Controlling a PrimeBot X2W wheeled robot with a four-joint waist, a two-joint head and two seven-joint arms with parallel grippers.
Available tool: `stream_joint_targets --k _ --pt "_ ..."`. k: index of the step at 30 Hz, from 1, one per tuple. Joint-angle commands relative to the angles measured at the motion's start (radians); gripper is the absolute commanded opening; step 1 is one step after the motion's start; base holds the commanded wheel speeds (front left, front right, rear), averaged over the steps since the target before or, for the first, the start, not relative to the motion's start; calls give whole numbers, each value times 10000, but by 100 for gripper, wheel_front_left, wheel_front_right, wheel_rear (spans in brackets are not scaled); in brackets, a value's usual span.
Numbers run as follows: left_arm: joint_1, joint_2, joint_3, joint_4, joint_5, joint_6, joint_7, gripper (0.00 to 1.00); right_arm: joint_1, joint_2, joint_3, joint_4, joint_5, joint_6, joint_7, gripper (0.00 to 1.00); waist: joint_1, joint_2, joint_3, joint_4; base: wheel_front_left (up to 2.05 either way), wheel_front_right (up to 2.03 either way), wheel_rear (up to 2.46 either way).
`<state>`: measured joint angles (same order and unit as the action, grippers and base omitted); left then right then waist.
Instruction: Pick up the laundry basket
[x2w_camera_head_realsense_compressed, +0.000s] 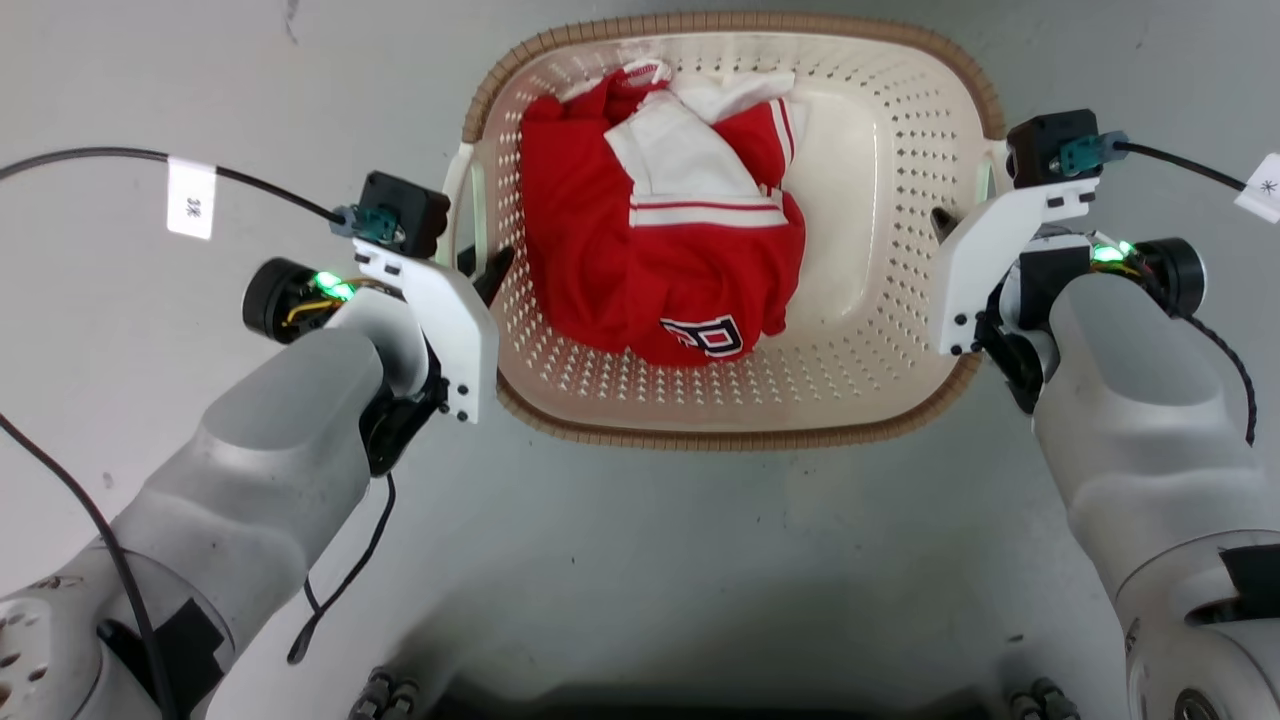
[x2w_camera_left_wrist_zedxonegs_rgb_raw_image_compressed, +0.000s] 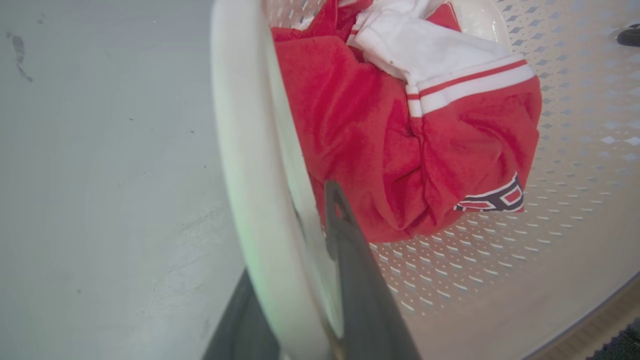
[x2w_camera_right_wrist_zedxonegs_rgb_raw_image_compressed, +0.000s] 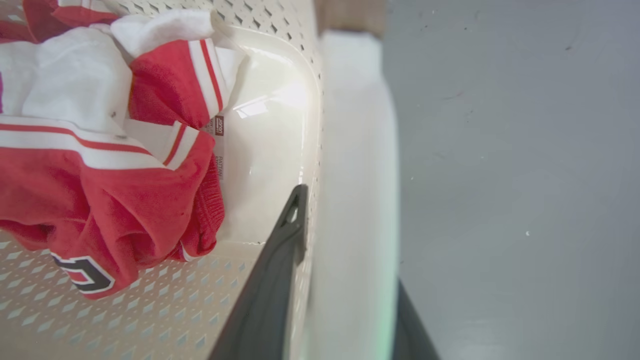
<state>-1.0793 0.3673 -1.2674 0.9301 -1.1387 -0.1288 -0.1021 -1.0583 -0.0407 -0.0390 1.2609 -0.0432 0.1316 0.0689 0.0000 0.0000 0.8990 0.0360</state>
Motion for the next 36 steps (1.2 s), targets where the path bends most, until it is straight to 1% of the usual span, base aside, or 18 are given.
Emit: stream_joint_targets --k 1,4,7,11,15,17,21,27,32,36 --pt "125 162 -72 5 67 -27 41 0 54 -172 69 12 -53 -17 6 0 0 0 -222 -8 0 0 0" --pt "394 208 -121 -140 78 -33 371 0 228 -167 486 95 281 -17 273 0 0 0 -777 -20 0 0 0" --pt "689 337 -138 -373 23 -33 899 0 411 -164 1257 134 864 -14 777 0 0 0 -1400 -64 0 0 0" --pt "1134 626 -149 -694 -102 -33 1609 0 812 -166 2441 -8 1640 -10 1709 0 0 0 -2393 -191 0 0 0" --pt "1656 1001 -158 -1101 -98 -33 2583 0 1258 -170 3619 -368 2422 3 2981 0 0 0 -3425 -384 0 0 0" --pt "1889 1213 -155 -1306 -189 -33 3026 0 1441 -184 4036 -541 2771 5 3574 0 0 0 -3948 -477 0 0 0" --pt "2318 1543 -161 -1791 -280 -33 3762 0 1844 -181 4576 -820 3736 11 4807 0 0 0 -4940 -595 0 0 0" --pt "2555 1994 -156 -2446 -570 -32 4842 0 2075 -186 5133 -784 4483 42 6110 0 0 0 -6254 -665 0 0 0" --pt "2767 2243 -165 -2852 -874 -35 5876 0 2239 -200 5395 -761 4930 45 6654 0 0 0 -7255 -775 0 0 0" --pt "2930 2325 -158 -2996 -1206 -35 6615 0 2348 -205 5588 -727 5231 45 6992 0 0 0 -7946 -850 0 0 0"
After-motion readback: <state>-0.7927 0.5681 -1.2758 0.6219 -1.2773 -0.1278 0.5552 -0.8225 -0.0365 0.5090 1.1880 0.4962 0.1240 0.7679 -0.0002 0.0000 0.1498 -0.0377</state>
